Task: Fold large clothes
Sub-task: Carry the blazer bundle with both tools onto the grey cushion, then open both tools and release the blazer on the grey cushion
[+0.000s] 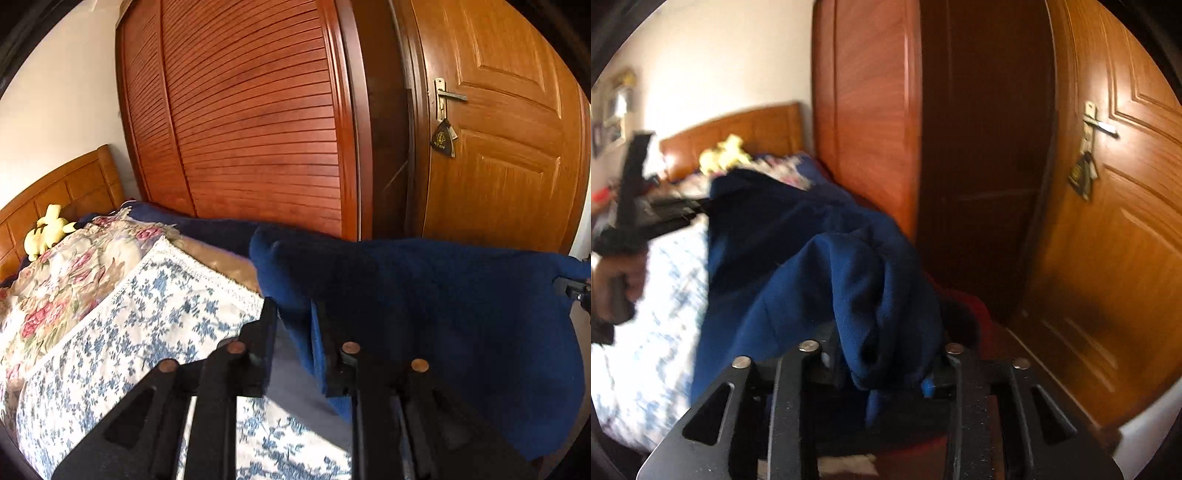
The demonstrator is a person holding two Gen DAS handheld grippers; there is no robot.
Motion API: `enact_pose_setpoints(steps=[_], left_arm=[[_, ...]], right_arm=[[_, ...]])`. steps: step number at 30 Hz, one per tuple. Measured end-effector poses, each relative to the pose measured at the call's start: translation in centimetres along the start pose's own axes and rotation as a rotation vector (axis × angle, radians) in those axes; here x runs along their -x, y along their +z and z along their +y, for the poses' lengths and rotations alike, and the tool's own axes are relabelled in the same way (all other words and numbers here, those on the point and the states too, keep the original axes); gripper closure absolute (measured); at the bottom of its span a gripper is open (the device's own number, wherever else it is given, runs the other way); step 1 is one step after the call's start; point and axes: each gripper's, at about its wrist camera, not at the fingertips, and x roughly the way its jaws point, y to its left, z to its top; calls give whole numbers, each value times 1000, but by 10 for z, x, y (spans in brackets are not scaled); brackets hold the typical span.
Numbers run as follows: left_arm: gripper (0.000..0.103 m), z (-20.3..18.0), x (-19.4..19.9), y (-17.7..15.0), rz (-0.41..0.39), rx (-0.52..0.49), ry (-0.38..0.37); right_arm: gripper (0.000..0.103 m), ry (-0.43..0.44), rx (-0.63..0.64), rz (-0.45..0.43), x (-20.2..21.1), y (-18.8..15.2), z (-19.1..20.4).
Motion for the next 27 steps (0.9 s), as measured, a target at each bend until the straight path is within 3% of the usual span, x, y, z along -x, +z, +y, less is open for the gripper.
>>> enact_pose_setpoints(steps=[4,9,13,15,18,23,27], left_arm=[[72,-2,15,-12,9,-25,-29],[67,4,52,-32,-13,-11,-63],[58,12,86,-49,-31,21,-91],[50,15,104,-56,-48,29,-97],[50,20,137,-65,-76,41,-100],[49,27,193,-76,-114,41,-73],[48,35,230,-88,-131,46,-37]], right_arm=[[44,-66,-23,-4,9,-8,-15],[44,-80,0,-100,31,11,-12],[44,21,65,-139,42,23,15],[44,54,79,-107,33,25,27],[45,59,56,-28,5,21,33],[47,12,-18,173,-56,-3,13],[47,-33,46,170,-56,-9,19]])
